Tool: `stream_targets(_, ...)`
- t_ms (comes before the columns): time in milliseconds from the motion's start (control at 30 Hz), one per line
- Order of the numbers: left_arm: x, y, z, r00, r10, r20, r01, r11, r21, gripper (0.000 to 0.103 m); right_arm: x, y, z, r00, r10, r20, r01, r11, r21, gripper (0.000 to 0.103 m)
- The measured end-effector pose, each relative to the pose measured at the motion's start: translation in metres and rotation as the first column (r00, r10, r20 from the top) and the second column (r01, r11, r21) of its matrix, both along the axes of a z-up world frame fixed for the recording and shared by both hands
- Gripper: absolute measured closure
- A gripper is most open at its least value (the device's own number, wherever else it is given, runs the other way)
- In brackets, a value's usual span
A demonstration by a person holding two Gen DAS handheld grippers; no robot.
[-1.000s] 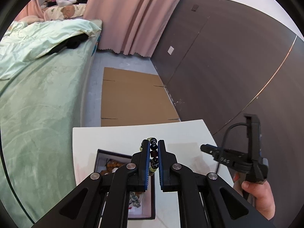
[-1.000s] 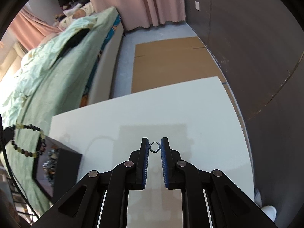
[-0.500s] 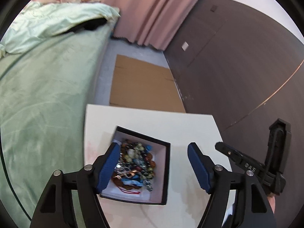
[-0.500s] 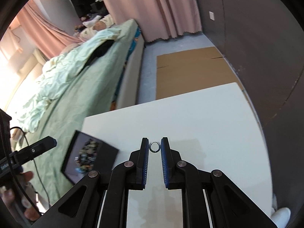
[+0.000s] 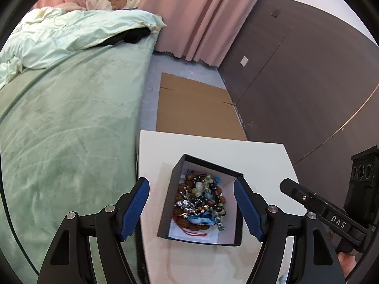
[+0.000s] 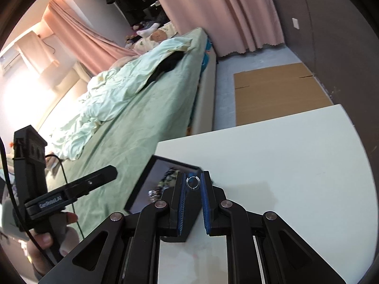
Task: Organize jewelry
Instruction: 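Drop the bead bracelet into the box while the right gripper carries the ring over it, then open the right gripper to drop the silver ring into the box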
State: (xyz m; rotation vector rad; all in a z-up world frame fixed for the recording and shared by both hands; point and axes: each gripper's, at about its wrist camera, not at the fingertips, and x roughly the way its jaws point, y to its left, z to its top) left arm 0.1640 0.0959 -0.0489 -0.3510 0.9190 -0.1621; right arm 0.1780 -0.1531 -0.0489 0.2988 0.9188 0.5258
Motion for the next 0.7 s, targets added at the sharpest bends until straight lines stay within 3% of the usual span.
stream_targets(533,0.0,0.017,0.006,0.999,0.027,0.034,-0.029,0.998,0.06,0.028,0.019,0.037,-0.024,0.998,0.027,-0.054,-0.026,0.999,0.026,0.088)
stream_targets(700,0.002,0.019,0.007,0.999,0.021,0.04,-0.023,0.999,0.041,0.028,0.025,0.042,-0.026,0.996,0.042,-0.074,-0.04,0.999,0.03,0.085)
